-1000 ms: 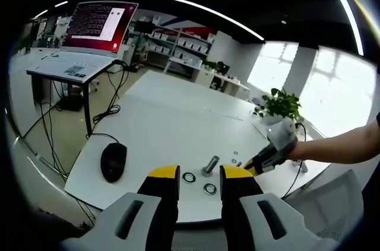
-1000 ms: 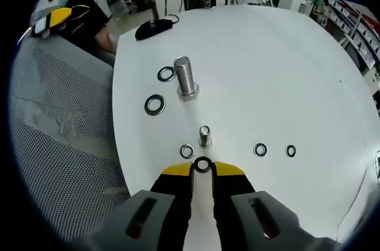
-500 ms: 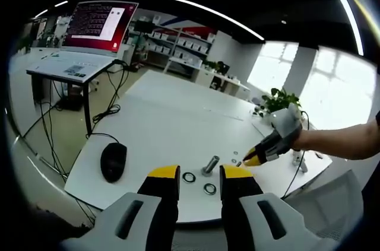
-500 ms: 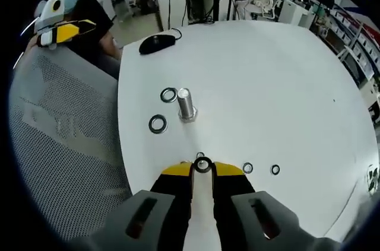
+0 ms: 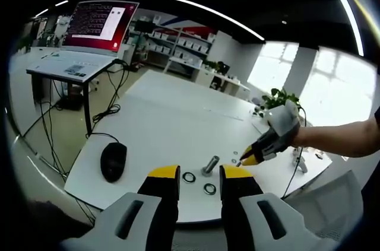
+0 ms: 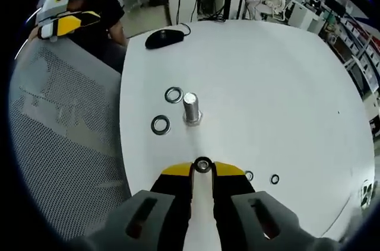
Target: Place the washer onto the threaded stud by aligning its center hole with the stud, sliding it down to the base, and recovering from edge contact or off-axis alignment until the washer reaches the visible bottom stop.
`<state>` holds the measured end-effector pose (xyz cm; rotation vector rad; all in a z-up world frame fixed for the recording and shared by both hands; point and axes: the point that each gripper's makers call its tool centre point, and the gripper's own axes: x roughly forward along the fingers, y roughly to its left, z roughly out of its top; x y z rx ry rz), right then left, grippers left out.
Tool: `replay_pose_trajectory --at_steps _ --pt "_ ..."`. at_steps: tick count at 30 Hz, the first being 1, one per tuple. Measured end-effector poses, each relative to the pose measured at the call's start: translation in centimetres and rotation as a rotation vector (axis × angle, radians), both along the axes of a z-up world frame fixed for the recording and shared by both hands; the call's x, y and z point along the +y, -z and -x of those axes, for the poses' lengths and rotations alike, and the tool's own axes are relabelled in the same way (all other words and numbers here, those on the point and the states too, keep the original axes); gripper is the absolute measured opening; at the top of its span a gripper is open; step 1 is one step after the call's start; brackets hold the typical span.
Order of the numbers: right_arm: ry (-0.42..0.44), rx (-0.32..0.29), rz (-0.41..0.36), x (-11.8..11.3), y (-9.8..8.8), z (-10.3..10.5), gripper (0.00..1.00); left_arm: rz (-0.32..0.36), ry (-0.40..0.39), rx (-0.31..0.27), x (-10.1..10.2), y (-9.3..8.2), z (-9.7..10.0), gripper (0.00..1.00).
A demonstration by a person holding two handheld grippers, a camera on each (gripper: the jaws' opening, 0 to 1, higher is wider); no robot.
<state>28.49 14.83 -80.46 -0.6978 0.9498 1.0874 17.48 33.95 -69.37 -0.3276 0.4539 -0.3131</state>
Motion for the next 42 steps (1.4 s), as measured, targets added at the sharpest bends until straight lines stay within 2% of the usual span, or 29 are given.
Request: replay_pose_trajectory --at_steps 42 --pt "-0.071 0.005 0.120 0.2 2.2 0.2 0.13 0.002 -0.006 0.001 -0.5 -0.3 0.1 0.25"
